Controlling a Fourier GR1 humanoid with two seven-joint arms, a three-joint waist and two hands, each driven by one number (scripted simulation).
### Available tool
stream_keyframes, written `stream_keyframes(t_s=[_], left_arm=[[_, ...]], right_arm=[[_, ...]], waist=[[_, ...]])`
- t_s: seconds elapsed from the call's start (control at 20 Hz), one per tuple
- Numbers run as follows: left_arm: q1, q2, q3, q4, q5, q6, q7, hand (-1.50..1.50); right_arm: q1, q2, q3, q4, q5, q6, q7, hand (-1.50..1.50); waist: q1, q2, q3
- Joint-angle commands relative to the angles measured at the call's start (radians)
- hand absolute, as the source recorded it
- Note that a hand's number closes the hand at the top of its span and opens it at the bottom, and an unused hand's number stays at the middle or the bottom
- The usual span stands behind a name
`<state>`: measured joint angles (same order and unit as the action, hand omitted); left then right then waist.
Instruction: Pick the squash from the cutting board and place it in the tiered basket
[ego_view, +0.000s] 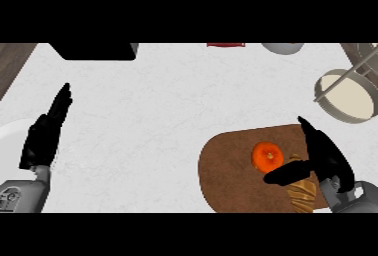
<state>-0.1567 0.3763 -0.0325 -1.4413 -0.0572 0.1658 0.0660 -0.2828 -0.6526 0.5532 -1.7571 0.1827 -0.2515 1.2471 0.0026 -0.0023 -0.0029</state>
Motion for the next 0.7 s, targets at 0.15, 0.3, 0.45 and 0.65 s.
stream_keyframes(t_s=[0.15, 0.3, 0.45, 0.65], left_arm=[[0.026, -0.037, -0.013, -0.031, -0.015, 0.019, -0.012, 0.00], [0.016, -0.030, -0.009, -0.019, -0.016, 0.005, -0.002, 0.00], [0.016, -0.025, 0.003, -0.025, -0.008, -0.005, -0.002, 0.00], [0.013, -0.004, 0.021, -0.032, -0.003, -0.029, 0.019, 0.00]], right_arm=[[-0.033, 0.106, -0.005, 0.088, 0.044, 0.001, 0.227, -1.50], [-0.011, 0.121, -0.021, 0.079, 0.046, 0.004, 0.233, -1.50], [-0.014, 0.185, 0.007, 0.121, 0.115, -0.013, 0.240, -1.50], [0.005, 0.163, -0.037, 0.094, 0.076, 0.057, 0.214, -1.50]], waist=[[0.005, 0.001, 0.002], [-0.002, 0.001, 0.002], [0.001, 0.001, 0.001], [-0.003, -0.001, 0.002]])
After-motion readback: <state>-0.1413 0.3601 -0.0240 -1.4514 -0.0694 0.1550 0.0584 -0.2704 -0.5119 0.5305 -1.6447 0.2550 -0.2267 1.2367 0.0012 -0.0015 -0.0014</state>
